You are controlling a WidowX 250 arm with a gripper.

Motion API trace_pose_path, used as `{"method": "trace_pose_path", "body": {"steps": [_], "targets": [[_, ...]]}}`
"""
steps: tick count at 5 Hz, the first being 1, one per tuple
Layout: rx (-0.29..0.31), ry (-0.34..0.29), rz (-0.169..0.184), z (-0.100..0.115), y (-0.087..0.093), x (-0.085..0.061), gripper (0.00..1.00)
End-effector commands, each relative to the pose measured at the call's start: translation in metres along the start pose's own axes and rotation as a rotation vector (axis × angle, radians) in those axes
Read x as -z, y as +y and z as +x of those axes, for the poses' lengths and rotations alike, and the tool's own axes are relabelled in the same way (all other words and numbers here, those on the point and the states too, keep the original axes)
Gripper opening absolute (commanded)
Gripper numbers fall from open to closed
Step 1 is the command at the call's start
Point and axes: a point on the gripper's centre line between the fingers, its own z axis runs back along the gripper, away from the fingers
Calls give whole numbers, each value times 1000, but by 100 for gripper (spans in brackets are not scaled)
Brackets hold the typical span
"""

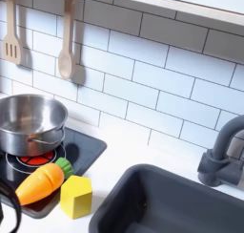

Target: Push button

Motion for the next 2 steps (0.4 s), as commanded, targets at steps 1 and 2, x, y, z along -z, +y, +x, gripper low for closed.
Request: {"method": "trace_pose_path", "body": {"steps": [1,2], "targets": [[0,0,0,0,0,0,100],[-22,-10,5,12,5,1,100]]}}
